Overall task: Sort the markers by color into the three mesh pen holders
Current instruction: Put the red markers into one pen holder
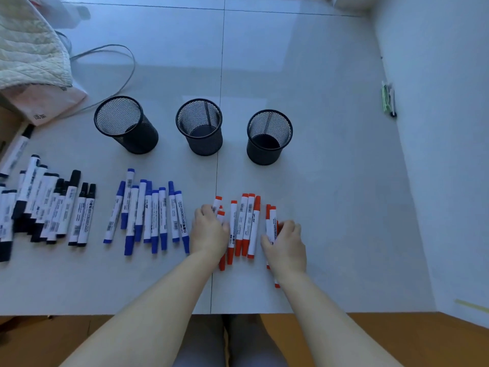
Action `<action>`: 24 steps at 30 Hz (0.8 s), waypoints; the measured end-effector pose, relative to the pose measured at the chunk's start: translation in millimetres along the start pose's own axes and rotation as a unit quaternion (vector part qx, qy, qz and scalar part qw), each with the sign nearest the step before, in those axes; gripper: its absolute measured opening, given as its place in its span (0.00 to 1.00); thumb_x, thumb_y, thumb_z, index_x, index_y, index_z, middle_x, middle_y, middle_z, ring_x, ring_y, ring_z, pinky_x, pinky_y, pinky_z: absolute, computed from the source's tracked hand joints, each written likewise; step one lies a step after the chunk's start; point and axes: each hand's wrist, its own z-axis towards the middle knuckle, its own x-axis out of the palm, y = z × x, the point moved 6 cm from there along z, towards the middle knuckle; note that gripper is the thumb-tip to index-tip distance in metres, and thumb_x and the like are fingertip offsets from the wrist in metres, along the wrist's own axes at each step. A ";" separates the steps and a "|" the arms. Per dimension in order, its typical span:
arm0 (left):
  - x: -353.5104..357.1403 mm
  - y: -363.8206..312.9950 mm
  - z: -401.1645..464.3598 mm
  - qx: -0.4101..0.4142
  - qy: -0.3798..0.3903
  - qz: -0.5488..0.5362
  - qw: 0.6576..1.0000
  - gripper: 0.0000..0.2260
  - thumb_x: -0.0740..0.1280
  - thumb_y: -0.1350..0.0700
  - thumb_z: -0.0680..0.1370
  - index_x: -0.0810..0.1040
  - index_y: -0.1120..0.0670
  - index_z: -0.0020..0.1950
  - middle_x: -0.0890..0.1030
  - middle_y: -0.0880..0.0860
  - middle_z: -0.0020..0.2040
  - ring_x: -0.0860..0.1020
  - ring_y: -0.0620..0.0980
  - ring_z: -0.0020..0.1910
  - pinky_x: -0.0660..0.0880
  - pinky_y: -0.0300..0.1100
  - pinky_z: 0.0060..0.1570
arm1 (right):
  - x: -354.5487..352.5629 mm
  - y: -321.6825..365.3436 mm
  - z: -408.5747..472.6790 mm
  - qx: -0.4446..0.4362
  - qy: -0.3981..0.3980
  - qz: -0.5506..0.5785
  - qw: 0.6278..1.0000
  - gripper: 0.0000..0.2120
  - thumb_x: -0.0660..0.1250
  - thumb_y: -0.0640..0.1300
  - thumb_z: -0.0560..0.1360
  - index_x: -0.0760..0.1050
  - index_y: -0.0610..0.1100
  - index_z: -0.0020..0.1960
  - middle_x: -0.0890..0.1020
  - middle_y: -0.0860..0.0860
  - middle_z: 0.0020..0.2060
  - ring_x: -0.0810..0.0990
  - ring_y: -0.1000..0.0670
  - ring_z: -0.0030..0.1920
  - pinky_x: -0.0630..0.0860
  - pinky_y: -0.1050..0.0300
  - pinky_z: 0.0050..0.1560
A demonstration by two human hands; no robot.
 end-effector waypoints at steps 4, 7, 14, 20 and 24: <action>1.5 3.2 2.7 -0.014 0.002 -0.012 1.000 0.19 0.61 0.52 0.78 0.65 0.62 0.63 0.70 0.59 0.59 0.73 0.55 0.54 0.72 0.46 0.50 | 2.9 0.9 -0.3 -0.010 -0.008 -0.033 0.999 0.18 0.60 0.50 0.77 0.64 0.39 0.60 0.69 0.44 0.57 0.76 0.44 0.46 0.67 0.58 0.39; 2.0 3.9 6.0 -0.028 0.009 -0.014 0.999 0.18 0.60 0.51 0.79 0.66 0.63 0.62 0.71 0.59 0.58 0.73 0.56 0.53 0.72 0.47 0.49 | 3.5 2.1 3.0 -0.009 -0.017 -0.051 0.998 0.18 0.59 0.50 0.77 0.65 0.37 0.59 0.70 0.43 0.57 0.77 0.42 0.49 0.67 0.56 0.39; 2.2 4.3 10.5 -0.044 0.013 -0.026 0.999 0.13 0.58 0.54 0.79 0.68 0.62 0.58 0.71 0.58 0.53 0.70 0.53 0.45 0.68 0.44 0.42 | 1.0 5.1 10.3 0.000 -0.020 -0.092 0.996 0.14 0.58 0.46 0.77 0.66 0.37 0.56 0.72 0.42 0.54 0.77 0.40 0.49 0.65 0.55 0.38; 0.0 4.1 3.6 -0.048 -0.002 -0.045 0.998 0.13 0.58 0.54 0.79 0.67 0.63 0.57 0.71 0.58 0.48 0.70 0.53 0.43 0.69 0.45 0.40 | -5.0 2.7 18.4 0.017 0.015 -0.066 0.998 0.14 0.59 0.44 0.74 0.70 0.37 0.55 0.75 0.42 0.53 0.76 0.41 0.52 0.71 0.53 0.47; -5.3 8.3 8.0 -0.088 0.014 -0.072 0.993 0.13 0.57 0.55 0.78 0.65 0.62 0.59 0.71 0.55 0.39 0.70 0.52 0.35 0.64 0.41 0.28 | -10.2 0.4 24.7 0.027 0.050 -0.027 0.998 0.07 0.63 0.46 0.70 0.71 0.42 0.43 0.79 0.44 0.44 0.77 0.43 0.45 0.70 0.57 0.41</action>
